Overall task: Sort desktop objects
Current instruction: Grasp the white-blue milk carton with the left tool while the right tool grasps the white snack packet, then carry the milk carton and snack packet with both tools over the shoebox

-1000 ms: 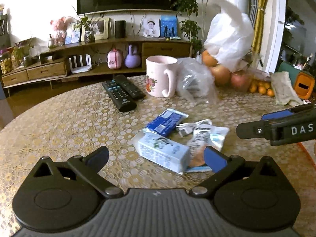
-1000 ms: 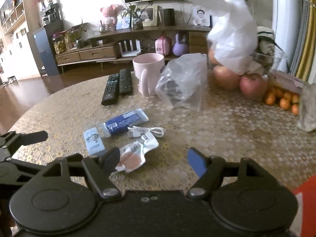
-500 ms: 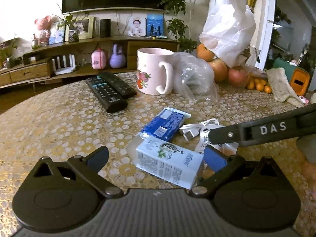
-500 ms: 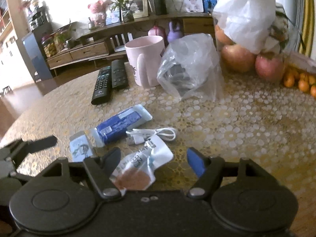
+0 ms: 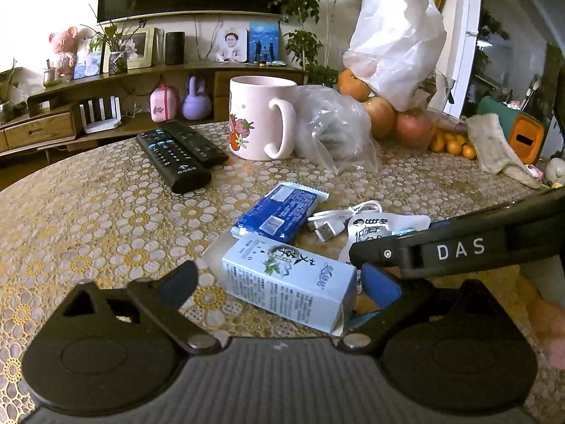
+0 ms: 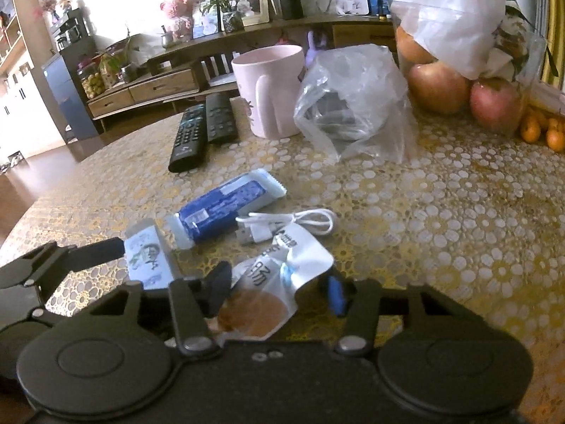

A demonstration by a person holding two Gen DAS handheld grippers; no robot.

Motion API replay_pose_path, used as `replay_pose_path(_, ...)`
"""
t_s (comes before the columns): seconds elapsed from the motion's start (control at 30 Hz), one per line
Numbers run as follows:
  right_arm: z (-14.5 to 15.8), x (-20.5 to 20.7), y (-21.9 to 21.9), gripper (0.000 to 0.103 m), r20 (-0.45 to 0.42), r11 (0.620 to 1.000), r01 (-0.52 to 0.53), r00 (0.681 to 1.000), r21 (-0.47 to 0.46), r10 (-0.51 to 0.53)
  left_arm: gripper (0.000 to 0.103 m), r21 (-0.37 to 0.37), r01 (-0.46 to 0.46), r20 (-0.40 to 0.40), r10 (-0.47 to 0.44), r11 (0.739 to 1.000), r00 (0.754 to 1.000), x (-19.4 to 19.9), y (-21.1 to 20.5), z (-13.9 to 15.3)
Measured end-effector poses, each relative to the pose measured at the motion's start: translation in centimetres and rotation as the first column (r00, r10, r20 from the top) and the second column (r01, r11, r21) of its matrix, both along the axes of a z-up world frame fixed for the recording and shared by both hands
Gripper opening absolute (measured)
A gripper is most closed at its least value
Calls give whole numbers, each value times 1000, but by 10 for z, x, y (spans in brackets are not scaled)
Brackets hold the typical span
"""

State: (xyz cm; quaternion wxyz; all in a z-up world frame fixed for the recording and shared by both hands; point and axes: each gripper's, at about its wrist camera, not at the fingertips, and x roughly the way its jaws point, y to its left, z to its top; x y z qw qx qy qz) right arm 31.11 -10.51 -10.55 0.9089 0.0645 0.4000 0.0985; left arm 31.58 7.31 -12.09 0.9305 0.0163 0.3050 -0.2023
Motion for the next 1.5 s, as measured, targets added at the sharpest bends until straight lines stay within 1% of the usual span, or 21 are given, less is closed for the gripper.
replay_pose_path(0.03, 0, -1, 0, 46, -2, 1000, 0, 1000, 2, 0, 87, 4, 2, -5, -2, 1000, 1000, 0, -1, -1)
replay_pose_path(0.07, 1, -1, 0, 42, -6, 1000, -1, 1000, 4, 1, 85, 7, 4, -7, -4, 1000, 1000, -1, -1, -1)
replay_pose_path(0.13, 3, -3, -1, 36, -17, 1000, 4, 1000, 18, -3, 75, 12, 7, -1, -7, 1000, 1000, -3, -2, 0)
replay_pose_path(0.33, 13, -12, -10, 29, -7, 999, 42, 999, 27, -42, 74, 5, -32, -12, 32, 999, 999, -10, 2, 6)
replay_pose_path(0.43, 21, -21, -16, 25, 3, 999, 47, 999, 25, -48, 74, -14, -44, -19, 44, 999, 999, -17, 4, 13)
replay_pose_path(0.53, 32, -33, -23, 22, 22, 998, 59, 998, 21, -60, 74, -25, -53, -22, 53, 998, 998, -27, 3, 22)
replay_pose_path(0.67, 49, -53, -36, 18, 38, 997, 74, 996, 39, -75, 74, -34, -61, -26, 60, 998, 998, -46, -3, 37)
replay_pose_path(0.8, 64, -81, -50, 17, 63, 996, 86, 994, 41, -88, 74, -42, -58, -28, 57, 997, 998, -68, -13, 54)
replay_pose_path(1.0, 87, -123, -69, 17, 77, 993, 101, 991, 56, -105, 74, -51, -16, -6, 16, 999, 1000, -107, -38, 81)
replay_pose_path(1.33, 115, -194, -101, 17, 77, 991, 117, 990, 62, -121, 74, -60, 25, 14, -24, 998, 1000, -163, -74, 119)
replay_pose_path(1.5, 127, -231, -118, 18, 77, 990, 126, 989, 60, -130, 74, -68, 52, 11, -51, 996, 999, -195, -91, 136)
